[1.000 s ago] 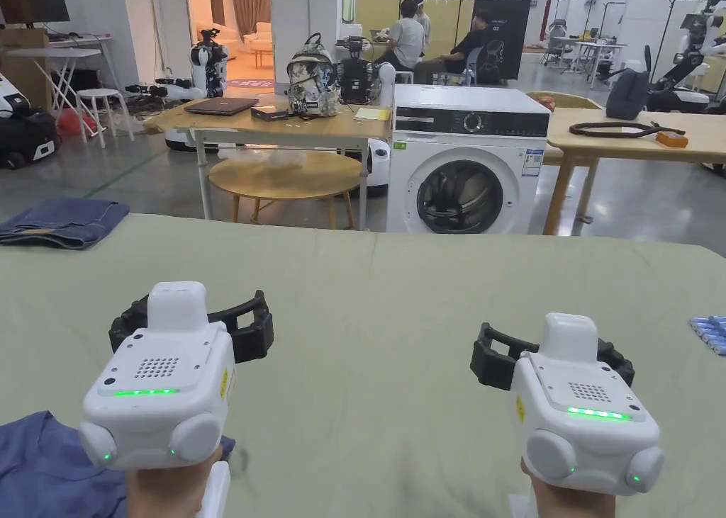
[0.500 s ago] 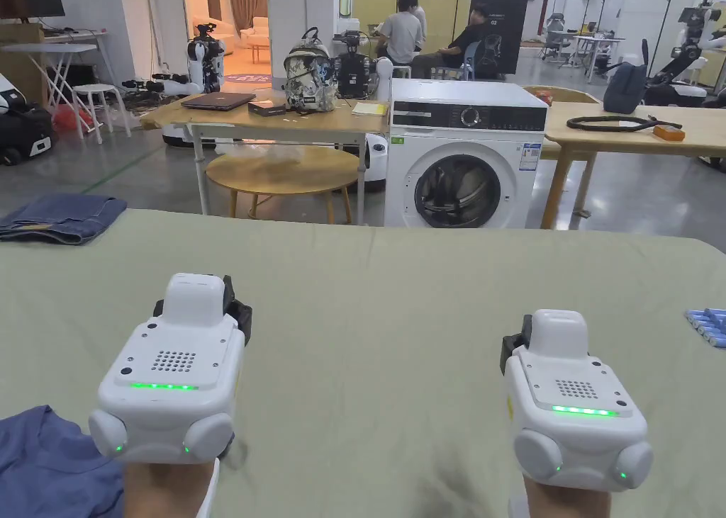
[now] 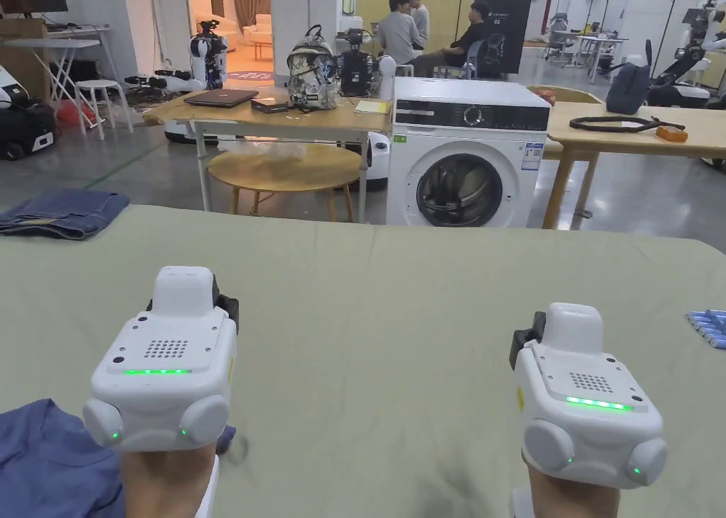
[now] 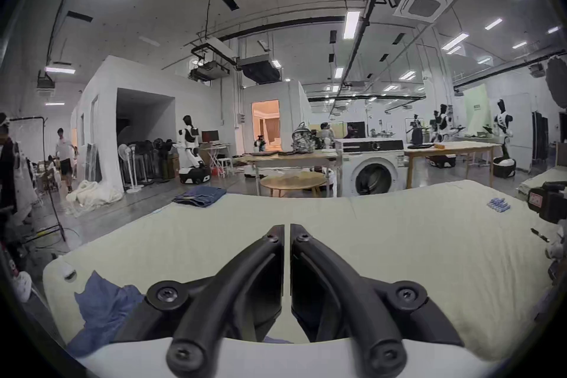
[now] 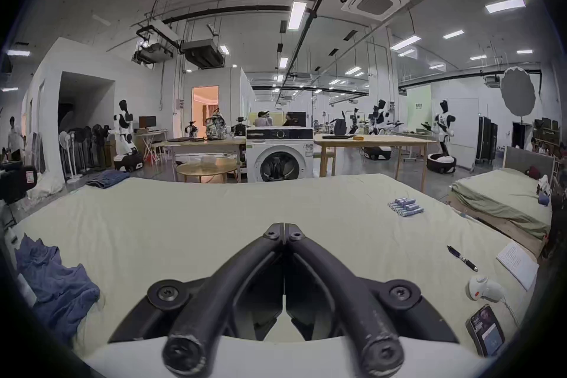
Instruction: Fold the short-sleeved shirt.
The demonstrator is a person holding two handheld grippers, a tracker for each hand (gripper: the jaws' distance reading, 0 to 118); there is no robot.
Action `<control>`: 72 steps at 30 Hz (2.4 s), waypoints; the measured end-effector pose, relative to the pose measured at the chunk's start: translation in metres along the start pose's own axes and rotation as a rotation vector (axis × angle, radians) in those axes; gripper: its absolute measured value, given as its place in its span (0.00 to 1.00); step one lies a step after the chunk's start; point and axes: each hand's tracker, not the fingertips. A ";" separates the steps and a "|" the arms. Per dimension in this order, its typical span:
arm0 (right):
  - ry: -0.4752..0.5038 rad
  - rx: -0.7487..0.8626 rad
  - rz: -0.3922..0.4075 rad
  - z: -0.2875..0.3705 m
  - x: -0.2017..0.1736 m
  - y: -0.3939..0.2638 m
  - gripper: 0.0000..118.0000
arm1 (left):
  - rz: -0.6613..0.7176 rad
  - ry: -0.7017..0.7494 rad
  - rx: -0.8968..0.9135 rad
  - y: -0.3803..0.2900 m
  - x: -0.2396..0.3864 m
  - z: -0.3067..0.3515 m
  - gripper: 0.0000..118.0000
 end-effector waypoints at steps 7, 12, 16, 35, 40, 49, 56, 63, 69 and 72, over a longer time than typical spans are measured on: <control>0.034 -0.007 0.019 0.006 -0.025 0.003 0.00 | -0.035 0.036 0.006 0.010 -0.024 0.017 0.00; 0.123 -0.010 0.012 0.011 -0.063 0.002 0.00 | -0.017 0.094 -0.028 0.010 -0.063 0.024 0.00; 0.224 -0.010 0.021 0.017 -0.106 0.005 0.00 | -0.014 0.181 -0.058 0.006 -0.105 0.034 0.00; 0.467 -0.132 0.132 0.022 -0.217 -0.030 0.00 | 0.160 0.231 -0.628 -0.067 -0.255 0.046 0.00; 0.470 -0.156 0.149 0.022 -0.215 -0.032 0.00 | 0.210 0.170 -0.796 -0.094 -0.266 0.031 0.05; 0.457 -0.197 0.158 0.018 -0.208 -0.040 0.00 | 0.287 0.148 -0.954 -0.132 -0.281 -0.005 0.67; 0.445 -0.222 0.168 0.016 -0.203 -0.045 0.00 | 0.141 0.121 -1.095 -0.175 -0.261 -0.018 0.68; 0.438 -0.245 0.162 0.015 -0.200 -0.052 0.00 | 0.064 0.076 -1.059 -0.168 -0.233 -0.008 0.15; 0.433 -0.259 0.150 0.013 -0.193 -0.057 0.00 | 0.143 0.085 -0.987 -0.165 -0.242 0.001 0.00; 0.427 -0.259 0.142 0.015 -0.187 -0.054 0.00 | 0.146 0.132 -0.845 -0.148 -0.250 0.011 0.00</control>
